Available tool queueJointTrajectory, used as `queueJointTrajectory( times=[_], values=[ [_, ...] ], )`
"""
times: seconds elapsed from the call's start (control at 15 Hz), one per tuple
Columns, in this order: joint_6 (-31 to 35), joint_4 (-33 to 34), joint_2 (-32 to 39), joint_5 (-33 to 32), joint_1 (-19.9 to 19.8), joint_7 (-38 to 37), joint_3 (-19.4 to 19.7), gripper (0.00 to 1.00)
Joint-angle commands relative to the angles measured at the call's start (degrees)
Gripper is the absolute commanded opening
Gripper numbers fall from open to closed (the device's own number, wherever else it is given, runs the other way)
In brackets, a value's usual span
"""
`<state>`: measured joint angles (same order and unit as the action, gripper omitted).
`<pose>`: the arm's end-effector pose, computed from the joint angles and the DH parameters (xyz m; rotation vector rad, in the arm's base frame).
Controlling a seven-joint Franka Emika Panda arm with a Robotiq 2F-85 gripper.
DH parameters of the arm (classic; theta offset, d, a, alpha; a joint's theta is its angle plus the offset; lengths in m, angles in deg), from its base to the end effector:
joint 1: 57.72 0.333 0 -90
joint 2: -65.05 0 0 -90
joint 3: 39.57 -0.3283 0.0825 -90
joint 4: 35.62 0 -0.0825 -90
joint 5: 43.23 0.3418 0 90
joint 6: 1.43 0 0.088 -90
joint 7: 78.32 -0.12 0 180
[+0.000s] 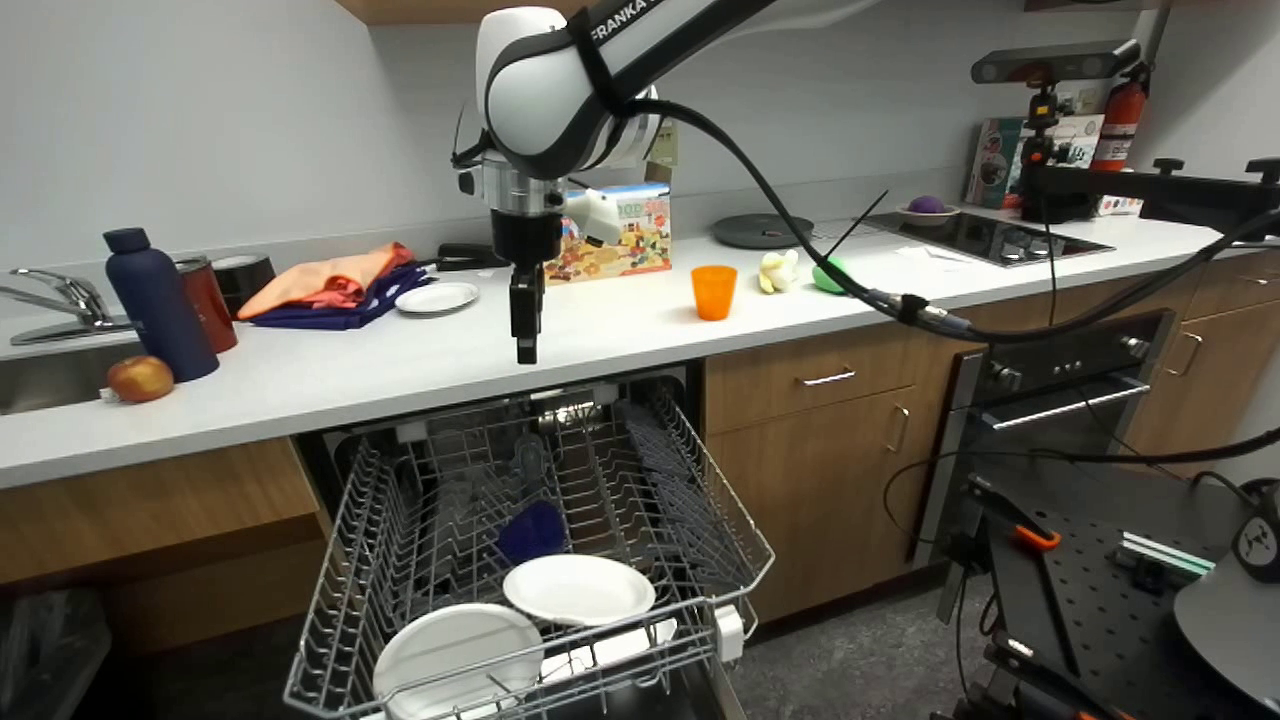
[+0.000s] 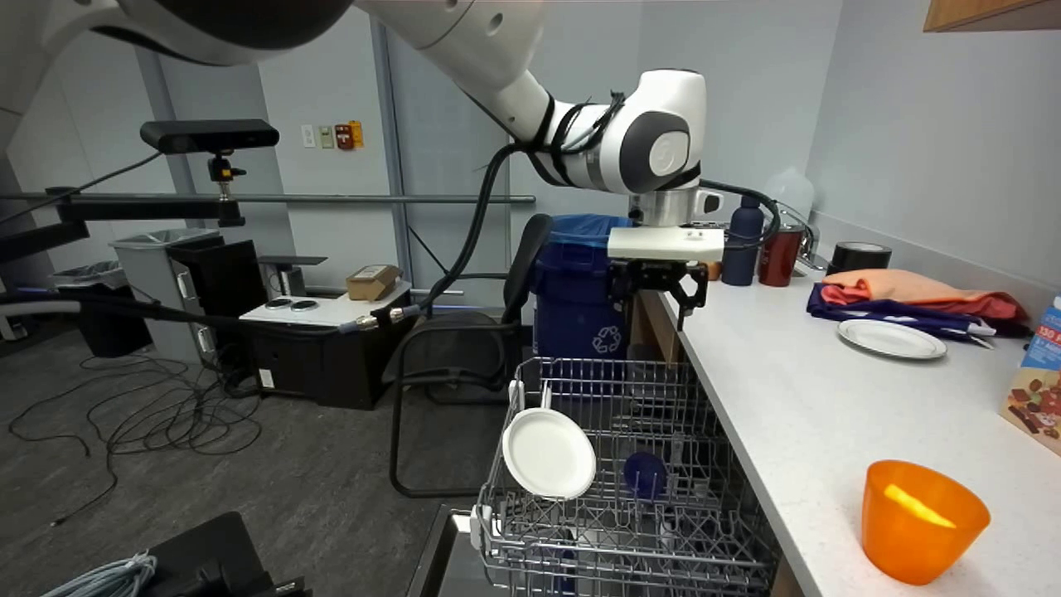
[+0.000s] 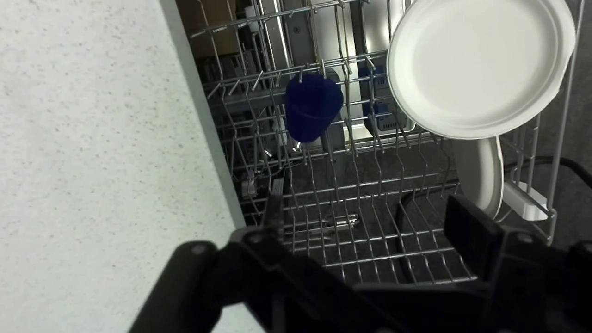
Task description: Put the cup in the dishwasher
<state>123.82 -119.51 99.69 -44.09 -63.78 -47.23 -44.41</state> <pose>0.6951 -0.0271 0.3577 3.0333 0.7931 0.1949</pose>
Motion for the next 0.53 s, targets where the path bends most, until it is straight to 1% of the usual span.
queueJointTrajectory(
  times=[0.0, 0.47],
  values=[
    [0.0, 0.2, 0.0, -0.3, -0.2, 1.4, -0.2, 1.0],
    [-0.2, 0.1, 0.0, -0.1, 0.0, 0.0, -0.1, 1.0]
  ],
)
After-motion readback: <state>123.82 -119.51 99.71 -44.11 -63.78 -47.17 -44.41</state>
